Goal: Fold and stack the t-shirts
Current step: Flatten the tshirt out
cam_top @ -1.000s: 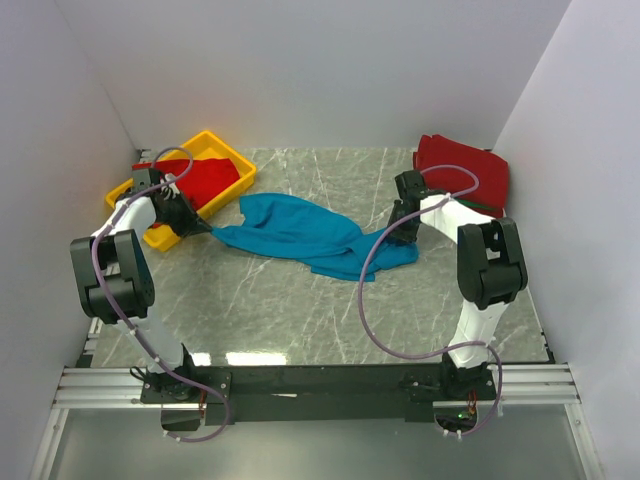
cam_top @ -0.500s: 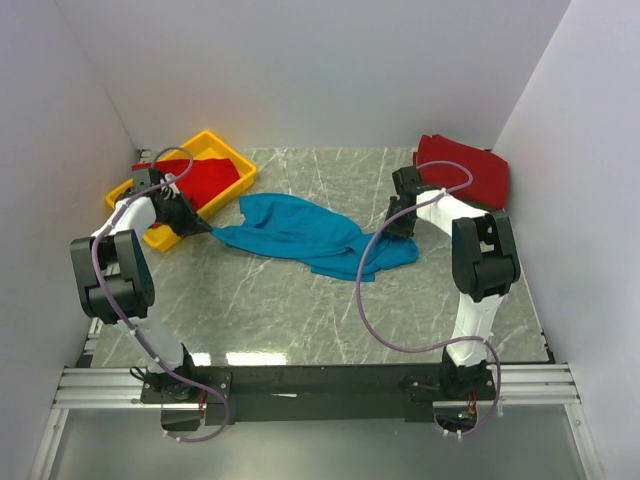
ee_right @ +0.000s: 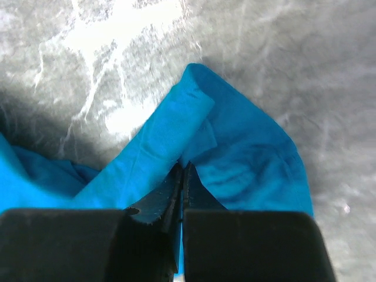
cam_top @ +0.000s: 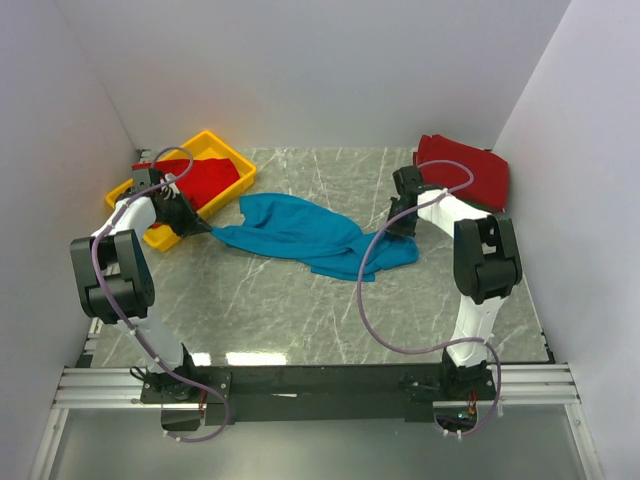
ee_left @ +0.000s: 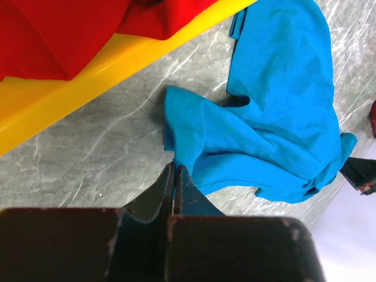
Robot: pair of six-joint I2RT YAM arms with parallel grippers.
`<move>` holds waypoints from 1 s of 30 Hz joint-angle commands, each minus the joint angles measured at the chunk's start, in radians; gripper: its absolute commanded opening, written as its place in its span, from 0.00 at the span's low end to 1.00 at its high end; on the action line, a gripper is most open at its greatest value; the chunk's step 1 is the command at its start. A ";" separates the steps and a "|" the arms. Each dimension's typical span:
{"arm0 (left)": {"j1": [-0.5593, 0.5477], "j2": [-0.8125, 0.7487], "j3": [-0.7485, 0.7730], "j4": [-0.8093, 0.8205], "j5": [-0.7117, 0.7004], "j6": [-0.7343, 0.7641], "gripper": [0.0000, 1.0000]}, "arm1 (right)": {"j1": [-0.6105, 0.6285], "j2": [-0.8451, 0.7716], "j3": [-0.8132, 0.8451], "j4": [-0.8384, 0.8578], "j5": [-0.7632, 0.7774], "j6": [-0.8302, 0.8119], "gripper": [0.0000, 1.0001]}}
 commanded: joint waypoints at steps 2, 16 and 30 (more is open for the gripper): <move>-0.003 -0.022 0.042 -0.009 -0.010 0.021 0.00 | -0.008 -0.145 0.067 -0.068 0.057 -0.031 0.00; -0.004 -0.054 0.026 0.005 -0.003 0.015 0.00 | -0.003 -0.727 -0.235 -0.303 0.025 0.109 0.00; -0.004 -0.064 0.004 0.025 0.025 0.007 0.00 | 0.027 -0.999 -0.655 -0.300 0.051 0.294 0.47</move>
